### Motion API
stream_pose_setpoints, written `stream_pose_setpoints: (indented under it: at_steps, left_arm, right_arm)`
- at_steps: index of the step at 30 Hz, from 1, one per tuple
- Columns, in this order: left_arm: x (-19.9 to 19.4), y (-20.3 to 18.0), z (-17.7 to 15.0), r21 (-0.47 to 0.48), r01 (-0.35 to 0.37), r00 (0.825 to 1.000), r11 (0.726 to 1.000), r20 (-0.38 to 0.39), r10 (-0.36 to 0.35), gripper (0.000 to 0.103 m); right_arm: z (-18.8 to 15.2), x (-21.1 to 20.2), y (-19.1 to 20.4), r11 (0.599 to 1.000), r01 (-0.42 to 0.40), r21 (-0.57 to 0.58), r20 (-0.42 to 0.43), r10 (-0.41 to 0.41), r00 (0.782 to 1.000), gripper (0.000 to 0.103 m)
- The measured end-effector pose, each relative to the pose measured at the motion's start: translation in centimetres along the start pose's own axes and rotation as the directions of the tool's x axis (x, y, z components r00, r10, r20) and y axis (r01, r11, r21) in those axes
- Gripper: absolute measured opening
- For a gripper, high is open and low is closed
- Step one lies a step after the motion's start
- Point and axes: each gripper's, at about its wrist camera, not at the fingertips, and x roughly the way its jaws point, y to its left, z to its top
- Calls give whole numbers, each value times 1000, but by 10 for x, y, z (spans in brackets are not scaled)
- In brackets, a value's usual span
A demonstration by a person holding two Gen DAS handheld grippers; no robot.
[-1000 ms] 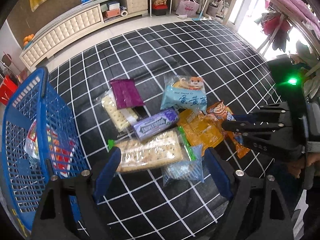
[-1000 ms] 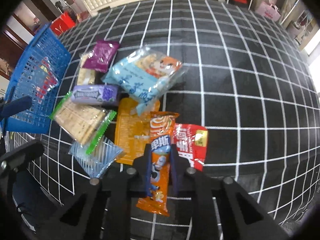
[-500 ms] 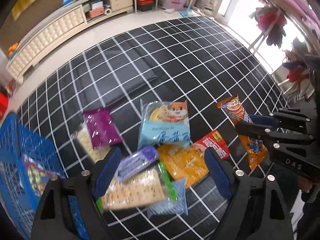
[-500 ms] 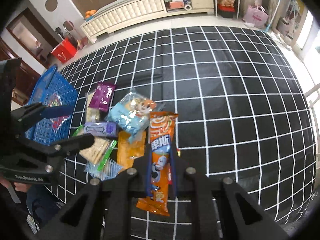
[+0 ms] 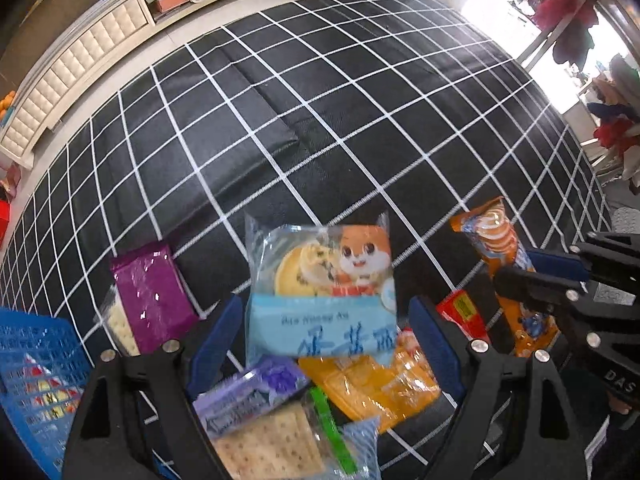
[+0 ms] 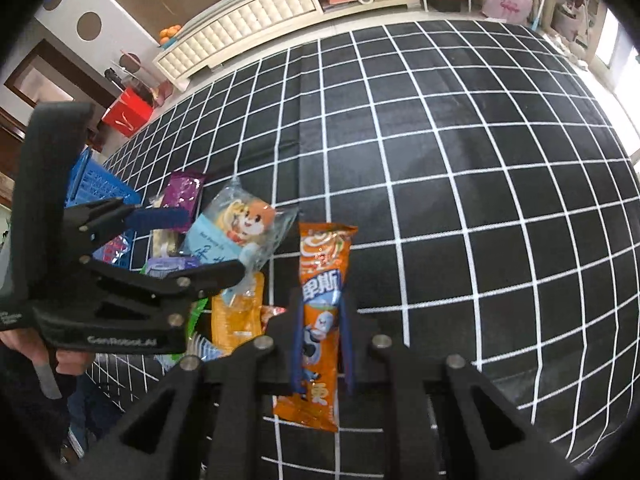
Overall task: Organize snacks
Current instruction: 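Grasp the blue 'Dan Huang Su' pastry bag with the left tool, then lower the orange stick snack into the basket and open the right tool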
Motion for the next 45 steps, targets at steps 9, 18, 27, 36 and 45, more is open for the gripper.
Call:
stream_pose_setpoints:
  at_steps: [9,18,27,36,45]
  left_arm:
    - [28,-9,10,11,-42,999,999,-19,42,74]
    - [-6,-1,-15,-35,-1,998,999,68,4,64]
    - [-85,15,-47,-51,18,978,999,208,-7,64]
    - [-167,47,-99,-84,11,940,996,340,18,64]
    - [-223,110,-166,-188,-36,912,982,396,109,64]
  right_arm:
    - [1,6,-2,1000,2,-3,-18,-2,1000,20]
    - [2,-9,13,999,30,-23,-1,-30,1000,20]
    - [1,-56,61,995,57,-77,76,-52,996,20]
    - [4,-100,144,980,61,-187,162,-31,986,20]
    - [14,-90,230,953,4,-304,161,47,986,20]
